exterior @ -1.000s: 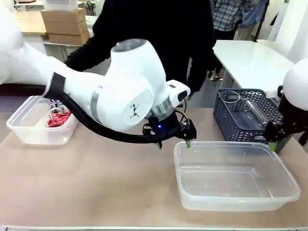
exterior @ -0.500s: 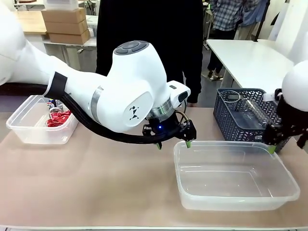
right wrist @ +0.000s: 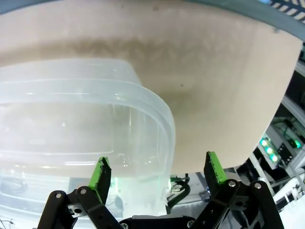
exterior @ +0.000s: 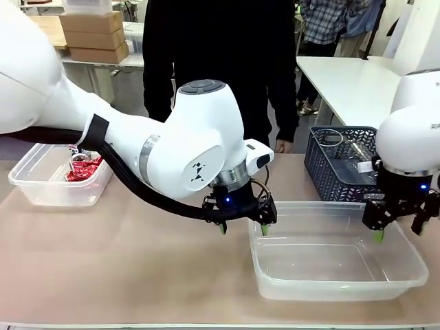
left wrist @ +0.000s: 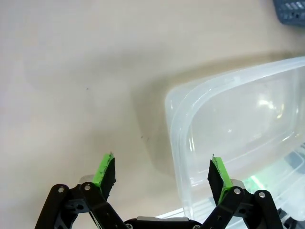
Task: Sort the waste into each basket.
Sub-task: Pick up the Organizing box on the right side of the table and lift it.
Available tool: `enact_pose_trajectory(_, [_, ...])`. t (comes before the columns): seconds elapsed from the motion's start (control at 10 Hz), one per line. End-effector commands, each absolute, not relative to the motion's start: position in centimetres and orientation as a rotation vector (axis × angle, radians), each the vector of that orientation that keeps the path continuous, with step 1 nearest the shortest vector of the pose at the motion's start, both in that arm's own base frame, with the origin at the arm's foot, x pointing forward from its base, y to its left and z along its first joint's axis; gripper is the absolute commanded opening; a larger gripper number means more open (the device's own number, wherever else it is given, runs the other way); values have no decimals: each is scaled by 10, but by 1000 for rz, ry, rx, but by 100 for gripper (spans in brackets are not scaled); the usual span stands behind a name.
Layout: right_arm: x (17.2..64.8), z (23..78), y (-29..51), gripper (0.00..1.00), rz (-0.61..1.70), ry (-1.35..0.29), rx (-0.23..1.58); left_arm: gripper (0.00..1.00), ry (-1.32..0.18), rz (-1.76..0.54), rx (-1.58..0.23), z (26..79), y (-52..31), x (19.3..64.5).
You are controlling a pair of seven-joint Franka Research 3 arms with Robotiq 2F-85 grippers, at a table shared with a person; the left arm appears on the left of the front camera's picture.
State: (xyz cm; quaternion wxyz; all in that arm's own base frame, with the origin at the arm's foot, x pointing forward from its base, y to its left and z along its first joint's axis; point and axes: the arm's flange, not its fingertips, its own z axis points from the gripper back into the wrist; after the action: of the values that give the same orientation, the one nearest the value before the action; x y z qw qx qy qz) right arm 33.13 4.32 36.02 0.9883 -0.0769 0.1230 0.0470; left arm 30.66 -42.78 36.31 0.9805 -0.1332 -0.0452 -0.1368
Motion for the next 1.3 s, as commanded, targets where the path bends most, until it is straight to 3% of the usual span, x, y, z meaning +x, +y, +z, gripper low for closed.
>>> enact_pose_trajectory(0.0, [339, 359, 45, 100, 71, 260, -141, 100, -107, -317, -259, 368, -434, 314])
enact_pose_trajectory(0.1, [338, 360, 42, 41, 86, 270, -152, 40, -95, -313, -245, 367, -434, 315])
enact_pose_trajectory(0.2, [338, 360, 41, 41, 81, 285, -152, 40, -92, -319, -246, 366, -434, 315])
enact_pose_trajectory(0.3, [338, 360, 40, 0, 79, 292, -144, 0, -94, -318, -243, 365, -434, 314])
enact_pose_trajectory(0.4, [338, 360, 40, 0, 84, 299, -137, 38, -98, -318, -239, 365, -434, 314])
enact_pose_trajectory(0.5, [339, 360, 39, 0, 86, 298, -132, 0, -101, -318, -240, 366, -434, 313])
enact_pose_trajectory(0.6, [339, 360, 39, 14, 84, 297, -128, 0, -100, -316, -241, 366, -434, 313])
enact_pose_trajectory(0.7, [338, 360, 39, 2, 83, 297, -127, 0, -101, -315, -242, 367, -433, 312])
enact_pose_trajectory(1.2, [319, 404, 53, 0, 120, 352, -49, 0, -66, -331, -263, 402, -404, 299])
